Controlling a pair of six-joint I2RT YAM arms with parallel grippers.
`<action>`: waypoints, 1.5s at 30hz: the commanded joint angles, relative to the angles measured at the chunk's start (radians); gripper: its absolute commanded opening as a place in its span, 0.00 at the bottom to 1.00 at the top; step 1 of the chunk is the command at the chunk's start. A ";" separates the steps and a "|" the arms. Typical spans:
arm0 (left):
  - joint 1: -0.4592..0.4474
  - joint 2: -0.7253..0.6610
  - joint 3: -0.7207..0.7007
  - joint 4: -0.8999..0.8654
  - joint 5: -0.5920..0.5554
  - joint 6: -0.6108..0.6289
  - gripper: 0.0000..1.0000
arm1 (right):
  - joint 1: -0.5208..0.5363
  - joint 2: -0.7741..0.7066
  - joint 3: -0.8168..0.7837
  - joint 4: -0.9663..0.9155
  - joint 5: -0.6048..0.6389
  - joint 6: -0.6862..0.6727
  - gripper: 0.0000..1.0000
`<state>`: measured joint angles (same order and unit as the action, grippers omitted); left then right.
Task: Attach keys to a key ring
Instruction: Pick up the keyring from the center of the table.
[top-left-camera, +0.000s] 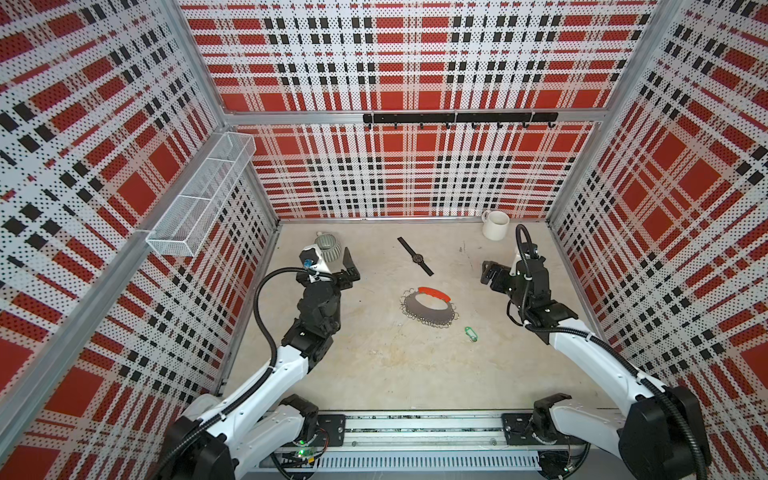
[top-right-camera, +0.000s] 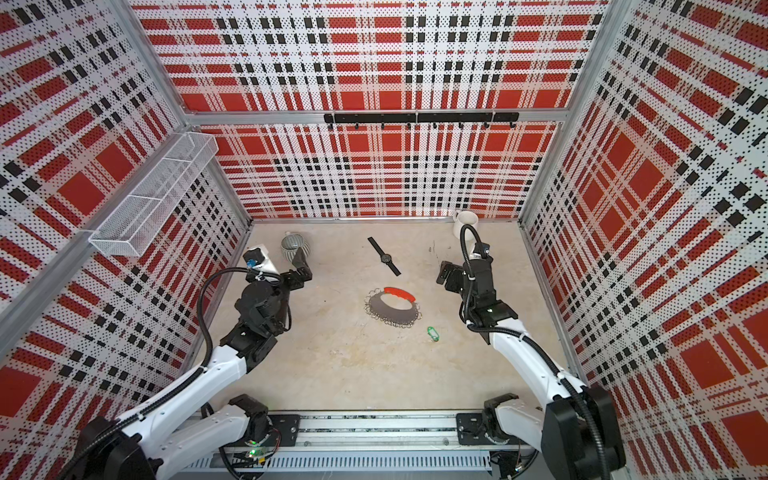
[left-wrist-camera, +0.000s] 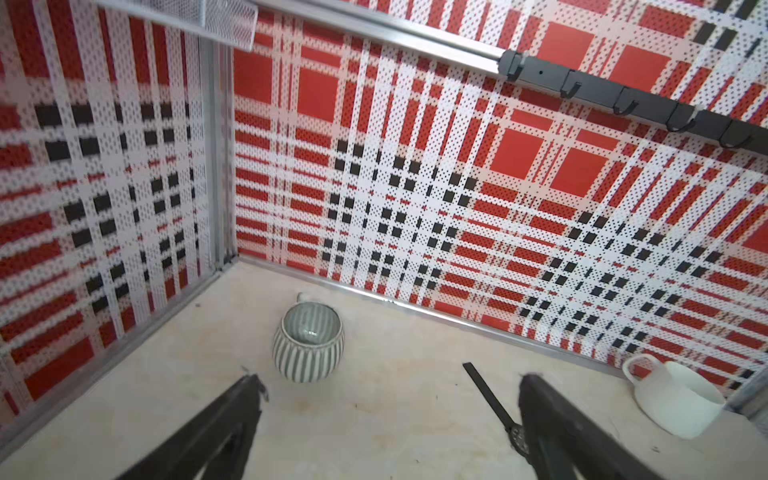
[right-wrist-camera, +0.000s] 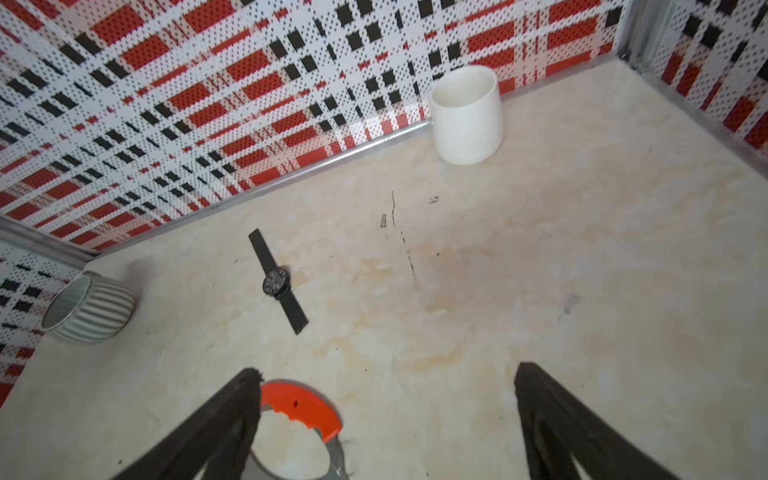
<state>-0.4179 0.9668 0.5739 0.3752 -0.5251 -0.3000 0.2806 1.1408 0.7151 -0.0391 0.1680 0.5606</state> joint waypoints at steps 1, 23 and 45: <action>0.079 -0.012 -0.017 -0.170 0.244 -0.258 0.98 | -0.026 -0.007 -0.004 -0.115 -0.040 0.106 1.00; 0.260 0.179 0.049 -0.246 0.333 -0.437 0.98 | 0.079 0.200 -0.077 0.095 -0.356 0.092 0.63; -0.228 0.165 -0.078 -0.090 0.140 -0.293 0.84 | 0.167 0.328 -0.123 0.157 -0.306 0.185 0.34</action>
<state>-0.6250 1.1126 0.4622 0.2493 -0.3973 -0.6209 0.4431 1.4559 0.5926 0.0772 -0.1318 0.7296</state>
